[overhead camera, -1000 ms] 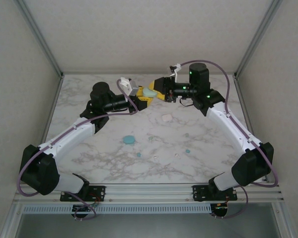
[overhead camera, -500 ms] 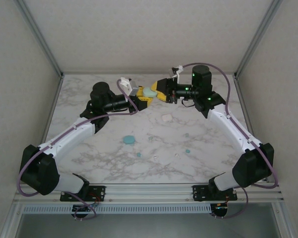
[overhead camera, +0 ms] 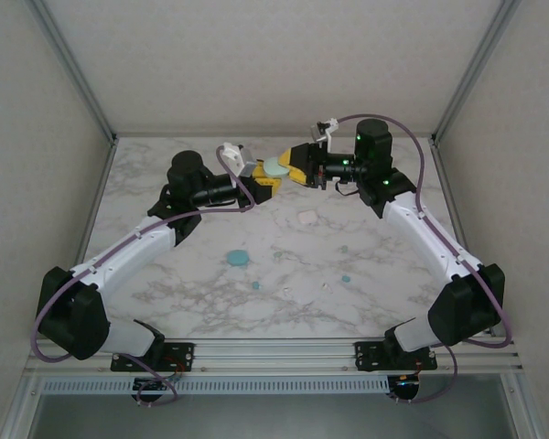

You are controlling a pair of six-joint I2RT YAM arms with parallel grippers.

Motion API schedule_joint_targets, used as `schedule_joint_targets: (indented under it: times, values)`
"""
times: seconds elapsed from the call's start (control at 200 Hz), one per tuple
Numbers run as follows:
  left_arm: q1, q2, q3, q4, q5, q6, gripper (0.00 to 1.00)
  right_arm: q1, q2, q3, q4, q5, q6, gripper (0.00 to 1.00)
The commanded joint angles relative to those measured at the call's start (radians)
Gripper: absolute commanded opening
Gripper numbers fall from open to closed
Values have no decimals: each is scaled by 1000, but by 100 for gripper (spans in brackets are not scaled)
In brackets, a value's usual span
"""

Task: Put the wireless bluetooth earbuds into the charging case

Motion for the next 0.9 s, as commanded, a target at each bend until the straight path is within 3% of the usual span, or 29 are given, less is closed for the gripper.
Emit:
schedule_joint_targets:
  times: [0.0,0.19,0.466,0.891]
  values:
    - [-13,4,42,26,0,3,33,4,2,-4,8,-28,-9,36]
    - [-14,-3,37,29,-16,6,40,1,1,-21,5,19,-2,27]
    - [-14,-12,20,75,-56,6,59,1,-12,-80,92,45,88,24]
    - [-14,-26,6,37,-73,73,61,1,4,-162,378,37,327,24]
